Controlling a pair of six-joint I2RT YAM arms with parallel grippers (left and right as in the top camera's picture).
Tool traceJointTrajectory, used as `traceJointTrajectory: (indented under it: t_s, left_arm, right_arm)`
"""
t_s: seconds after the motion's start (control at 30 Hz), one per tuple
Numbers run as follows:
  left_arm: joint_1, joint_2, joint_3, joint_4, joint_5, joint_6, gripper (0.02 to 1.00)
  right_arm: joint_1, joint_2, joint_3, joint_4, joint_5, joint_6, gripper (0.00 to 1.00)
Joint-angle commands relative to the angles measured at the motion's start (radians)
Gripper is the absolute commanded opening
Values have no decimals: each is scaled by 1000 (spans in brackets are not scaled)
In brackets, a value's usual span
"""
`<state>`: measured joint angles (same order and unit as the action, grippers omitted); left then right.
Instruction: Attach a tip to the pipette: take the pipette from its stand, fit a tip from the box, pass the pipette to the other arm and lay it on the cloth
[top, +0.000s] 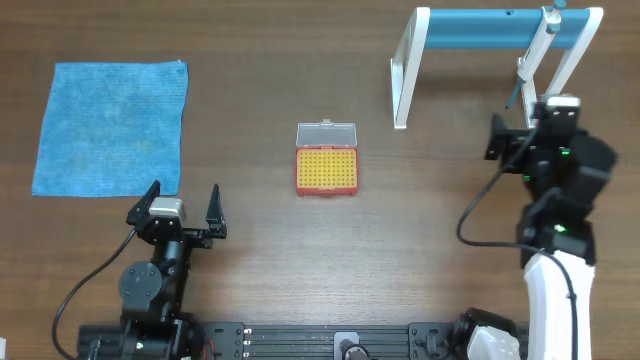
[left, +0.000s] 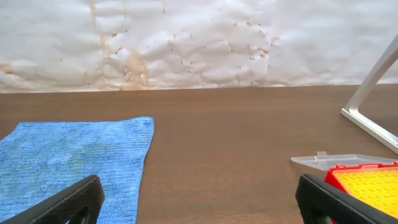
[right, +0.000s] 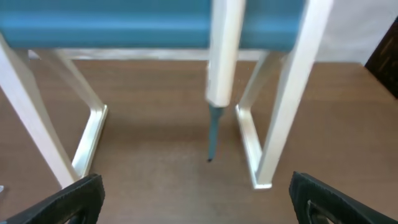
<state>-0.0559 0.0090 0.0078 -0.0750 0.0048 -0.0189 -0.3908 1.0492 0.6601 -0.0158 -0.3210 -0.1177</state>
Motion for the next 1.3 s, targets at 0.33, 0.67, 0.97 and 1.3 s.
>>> traceJointTrajectory:
  t_s: [0.33, 0.67, 0.97, 1.3]
  left_arm:
    - [-3, -5, -2, -7, 6, 20, 998]
    - [-3, -5, -2, -7, 6, 20, 998]
    - [-3, -5, -2, -7, 6, 20, 998]
    - [-3, -5, -2, -7, 6, 20, 998]
  right_arm:
    - [-154, 334, 88, 409, -380, 6, 976]
    - [-82, 551, 230, 475, -367, 43, 980]
    - [-55, 599, 254, 525, -291, 43, 904]
    - [-41, 647, 254, 564, -239, 77, 785]
